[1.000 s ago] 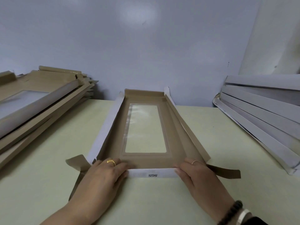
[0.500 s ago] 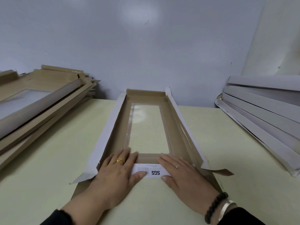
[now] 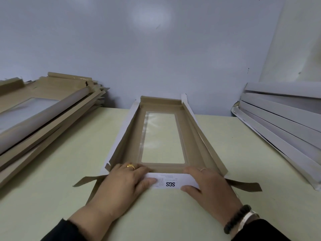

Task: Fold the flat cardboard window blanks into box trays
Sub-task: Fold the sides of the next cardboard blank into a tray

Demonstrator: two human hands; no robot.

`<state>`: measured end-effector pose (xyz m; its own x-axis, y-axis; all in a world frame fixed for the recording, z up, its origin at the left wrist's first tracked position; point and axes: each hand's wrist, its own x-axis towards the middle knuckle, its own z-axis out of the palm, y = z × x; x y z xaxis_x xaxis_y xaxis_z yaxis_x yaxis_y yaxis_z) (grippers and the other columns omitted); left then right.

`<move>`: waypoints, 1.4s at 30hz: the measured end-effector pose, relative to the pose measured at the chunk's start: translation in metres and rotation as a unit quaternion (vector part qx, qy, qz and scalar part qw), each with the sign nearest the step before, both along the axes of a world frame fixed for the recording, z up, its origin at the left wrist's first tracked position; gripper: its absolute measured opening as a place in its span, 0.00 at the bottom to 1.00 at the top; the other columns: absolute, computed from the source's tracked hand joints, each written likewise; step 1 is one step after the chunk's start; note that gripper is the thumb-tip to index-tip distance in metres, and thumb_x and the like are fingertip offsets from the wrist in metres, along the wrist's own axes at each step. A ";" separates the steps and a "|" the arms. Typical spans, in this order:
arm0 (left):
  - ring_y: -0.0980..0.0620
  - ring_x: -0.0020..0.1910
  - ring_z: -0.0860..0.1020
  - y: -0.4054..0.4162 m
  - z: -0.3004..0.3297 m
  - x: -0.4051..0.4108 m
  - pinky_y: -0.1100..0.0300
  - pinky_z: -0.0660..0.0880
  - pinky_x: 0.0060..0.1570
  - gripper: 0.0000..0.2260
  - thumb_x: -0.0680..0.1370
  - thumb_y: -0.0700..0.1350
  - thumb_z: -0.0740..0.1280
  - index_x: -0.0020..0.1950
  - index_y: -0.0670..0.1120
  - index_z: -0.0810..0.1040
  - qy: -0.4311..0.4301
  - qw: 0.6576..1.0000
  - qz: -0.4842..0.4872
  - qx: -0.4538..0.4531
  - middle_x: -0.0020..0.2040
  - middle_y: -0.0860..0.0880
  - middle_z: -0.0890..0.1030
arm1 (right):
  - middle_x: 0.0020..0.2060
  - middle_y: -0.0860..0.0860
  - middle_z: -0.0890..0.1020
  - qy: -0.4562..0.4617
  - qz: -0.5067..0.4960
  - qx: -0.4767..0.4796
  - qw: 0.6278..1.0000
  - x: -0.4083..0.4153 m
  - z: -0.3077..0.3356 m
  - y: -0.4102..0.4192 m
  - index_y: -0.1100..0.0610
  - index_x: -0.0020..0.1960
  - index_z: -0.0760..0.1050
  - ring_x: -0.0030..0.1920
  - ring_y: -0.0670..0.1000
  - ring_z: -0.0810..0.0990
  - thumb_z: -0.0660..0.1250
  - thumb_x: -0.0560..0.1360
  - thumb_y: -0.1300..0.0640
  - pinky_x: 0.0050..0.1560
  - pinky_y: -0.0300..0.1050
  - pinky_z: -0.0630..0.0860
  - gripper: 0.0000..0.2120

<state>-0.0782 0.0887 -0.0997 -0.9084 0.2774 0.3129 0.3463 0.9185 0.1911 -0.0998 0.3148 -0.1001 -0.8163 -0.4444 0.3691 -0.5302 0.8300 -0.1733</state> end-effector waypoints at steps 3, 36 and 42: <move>0.57 0.47 0.76 0.000 0.006 0.011 0.64 0.68 0.45 0.41 0.70 0.69 0.31 0.50 0.53 0.80 0.003 1.000 -0.008 0.026 0.46 0.59 0.80 | 0.26 0.44 0.76 0.086 0.008 0.019 0.996 0.008 -0.001 0.001 0.51 0.34 0.78 0.26 0.45 0.75 0.81 0.55 0.50 0.24 0.34 0.63 0.14; 0.58 0.53 0.78 -0.108 -0.013 0.010 0.60 0.77 0.47 0.29 0.68 0.19 0.61 0.41 0.54 0.84 -0.137 0.948 -0.021 0.286 0.57 0.65 0.76 | 0.31 0.43 0.74 0.030 0.171 0.132 0.976 0.044 0.017 -0.001 0.42 0.41 0.79 0.28 0.43 0.73 0.70 0.55 0.47 0.36 0.36 0.68 0.13; 0.54 0.57 0.79 -0.133 -0.024 0.002 0.59 0.77 0.53 0.14 0.64 0.49 0.73 0.50 0.50 0.82 -0.223 0.920 -0.061 0.315 0.64 0.62 0.74 | 0.47 0.38 0.72 -0.073 0.185 -0.004 0.980 0.047 0.020 0.002 0.35 0.55 0.72 0.48 0.36 0.69 0.57 0.73 0.36 0.54 0.22 0.57 0.13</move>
